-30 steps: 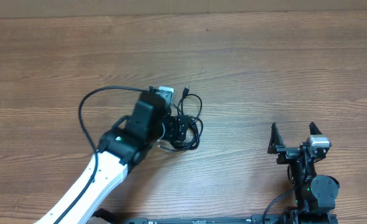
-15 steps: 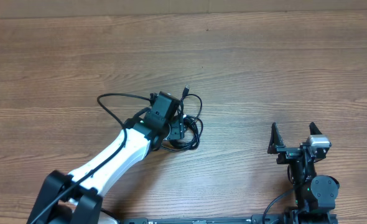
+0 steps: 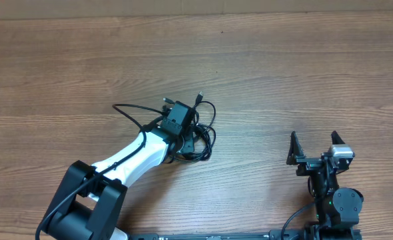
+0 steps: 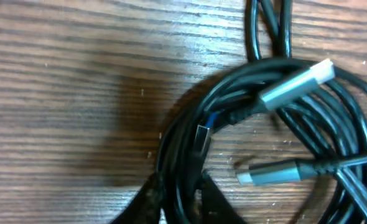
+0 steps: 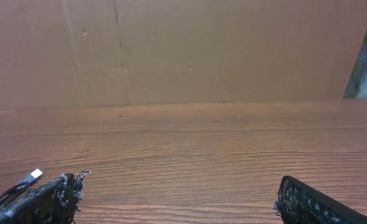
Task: Untangle cables
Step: 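Lower the left gripper and grasp a loop of the black cable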
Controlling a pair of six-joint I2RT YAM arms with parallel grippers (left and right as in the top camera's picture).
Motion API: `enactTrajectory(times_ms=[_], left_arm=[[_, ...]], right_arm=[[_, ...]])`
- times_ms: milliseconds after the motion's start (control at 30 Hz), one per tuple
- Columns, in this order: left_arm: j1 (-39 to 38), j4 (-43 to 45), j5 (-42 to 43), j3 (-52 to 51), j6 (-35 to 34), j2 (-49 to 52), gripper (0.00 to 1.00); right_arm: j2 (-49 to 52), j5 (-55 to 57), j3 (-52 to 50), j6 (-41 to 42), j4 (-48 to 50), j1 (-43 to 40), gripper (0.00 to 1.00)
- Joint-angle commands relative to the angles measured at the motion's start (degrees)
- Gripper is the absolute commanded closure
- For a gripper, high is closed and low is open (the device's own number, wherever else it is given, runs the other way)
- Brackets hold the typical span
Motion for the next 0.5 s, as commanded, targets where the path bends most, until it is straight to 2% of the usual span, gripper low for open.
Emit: enactTrajectory(times_ms=[0, 267, 467], left_arm=[[-0.4, 0.0, 0.1, 1.1, 1.3, 0.8, 0.96], [-0.3, 0.0, -0.2, 1.4, 7.9, 0.6, 0.96], [-0.3, -1.6, -0.1, 3.0, 8.3, 0.6, 0.96]], right_arm=[[-0.5, 0.2, -0.6, -0.2, 0.4, -0.2, 0.0], [-0.5, 0.2, -0.6, -0.2, 0.4, -0.2, 0.0], [-0.5, 0.2, -0.6, -0.2, 0.4, -0.2, 0.0]])
